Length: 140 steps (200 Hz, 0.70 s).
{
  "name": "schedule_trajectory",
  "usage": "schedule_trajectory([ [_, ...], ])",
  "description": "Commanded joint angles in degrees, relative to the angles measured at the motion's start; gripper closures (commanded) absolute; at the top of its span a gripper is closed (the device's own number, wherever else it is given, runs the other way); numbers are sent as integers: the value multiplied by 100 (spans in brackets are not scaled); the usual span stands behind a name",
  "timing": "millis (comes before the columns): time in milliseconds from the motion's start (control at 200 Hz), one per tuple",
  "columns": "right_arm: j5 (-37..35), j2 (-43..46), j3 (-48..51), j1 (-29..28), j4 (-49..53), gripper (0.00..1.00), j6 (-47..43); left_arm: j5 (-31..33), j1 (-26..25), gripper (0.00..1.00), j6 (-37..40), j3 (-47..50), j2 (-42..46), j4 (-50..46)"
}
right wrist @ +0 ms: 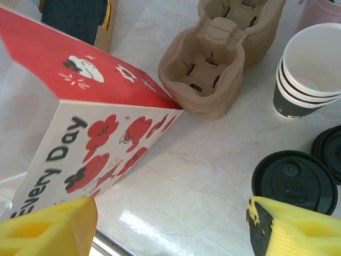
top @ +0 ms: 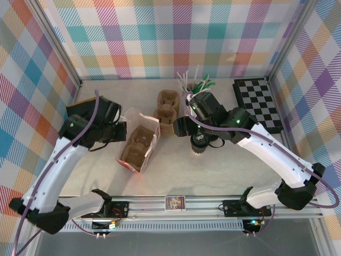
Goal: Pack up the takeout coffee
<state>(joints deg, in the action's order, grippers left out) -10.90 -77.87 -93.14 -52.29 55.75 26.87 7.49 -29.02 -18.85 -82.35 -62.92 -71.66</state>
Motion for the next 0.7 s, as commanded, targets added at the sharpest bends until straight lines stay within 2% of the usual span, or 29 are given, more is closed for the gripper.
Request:
schedule_trajectory([
  [0, 130, 70, 85, 0, -208, 26, 57, 563, -183, 100, -202, 359, 457, 407],
  [275, 301, 61, 164, -1, -402, 26, -82, 834, -458, 100, -500, 466, 740, 192],
  [430, 778, 195, 155, -13, -894, 26, -397, 836, -587, 100, -641, 318, 716, -14],
  [555, 1081, 16, -388, -26, -882, 27, -791, 718, -665, 100, -672, 171, 672, -168],
  [695, 1470, -331, -1028, -27, -743, 27, -1030, 1201, -880, 100, -599, -359, 697, -360],
])
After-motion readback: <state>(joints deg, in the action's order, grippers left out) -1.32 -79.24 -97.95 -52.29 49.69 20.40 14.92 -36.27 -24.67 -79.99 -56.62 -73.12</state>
